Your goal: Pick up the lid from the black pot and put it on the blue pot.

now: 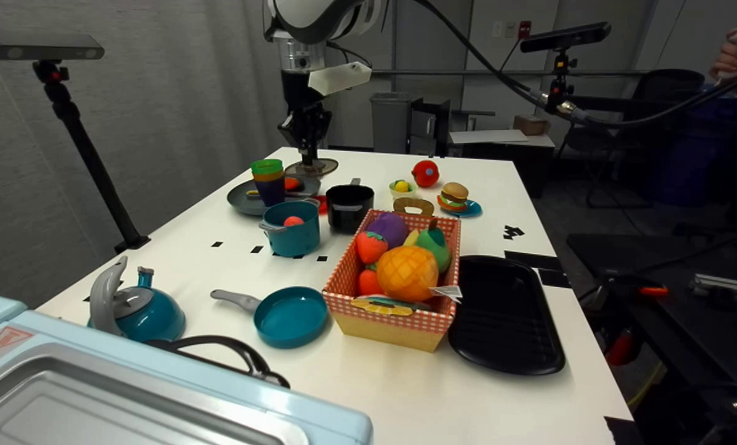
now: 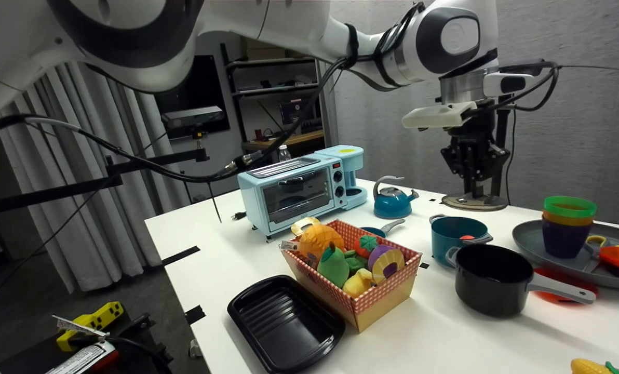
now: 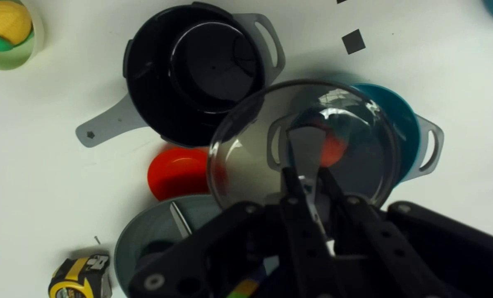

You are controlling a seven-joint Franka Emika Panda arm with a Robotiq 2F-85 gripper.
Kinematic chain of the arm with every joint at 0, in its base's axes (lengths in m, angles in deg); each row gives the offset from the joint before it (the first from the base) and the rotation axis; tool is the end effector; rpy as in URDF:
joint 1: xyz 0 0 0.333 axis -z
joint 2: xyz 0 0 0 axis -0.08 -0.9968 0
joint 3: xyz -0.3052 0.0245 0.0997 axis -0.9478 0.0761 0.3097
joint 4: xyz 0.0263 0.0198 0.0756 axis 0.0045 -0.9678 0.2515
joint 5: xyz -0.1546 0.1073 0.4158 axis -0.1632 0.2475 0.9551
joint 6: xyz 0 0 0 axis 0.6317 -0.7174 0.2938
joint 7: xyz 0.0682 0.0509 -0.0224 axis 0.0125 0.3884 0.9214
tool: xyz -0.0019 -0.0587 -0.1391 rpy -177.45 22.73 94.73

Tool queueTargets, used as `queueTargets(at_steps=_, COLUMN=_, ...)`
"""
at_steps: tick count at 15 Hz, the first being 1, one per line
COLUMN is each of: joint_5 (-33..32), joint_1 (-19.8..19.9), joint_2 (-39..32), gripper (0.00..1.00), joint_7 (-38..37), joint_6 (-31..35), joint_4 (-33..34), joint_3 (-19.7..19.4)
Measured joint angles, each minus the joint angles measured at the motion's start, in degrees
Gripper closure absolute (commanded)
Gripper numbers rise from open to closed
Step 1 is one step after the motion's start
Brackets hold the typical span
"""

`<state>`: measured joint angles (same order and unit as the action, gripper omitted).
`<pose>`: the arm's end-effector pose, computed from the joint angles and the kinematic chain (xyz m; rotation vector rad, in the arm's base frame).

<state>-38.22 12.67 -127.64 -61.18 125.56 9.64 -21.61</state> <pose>0.8061 -0.3121 0.2446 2.9764 -0.7160 0.1087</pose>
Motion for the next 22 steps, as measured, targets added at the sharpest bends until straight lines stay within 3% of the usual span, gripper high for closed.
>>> queueTargets(at_steps=7, joint_5=-0.1, joint_1=-2.8, joint_2=-2.6, gripper=0.97, joint_7=-0.1, joint_6=1.3, joint_4=0.1, joint_3=0.6)
queueTargets(at_steps=22, joint_5=-0.6, joint_1=-3.0, joint_2=-9.7, gripper=0.97, joint_7=-0.1, joint_6=3.4, joint_4=7.4, joint_3=-0.4)
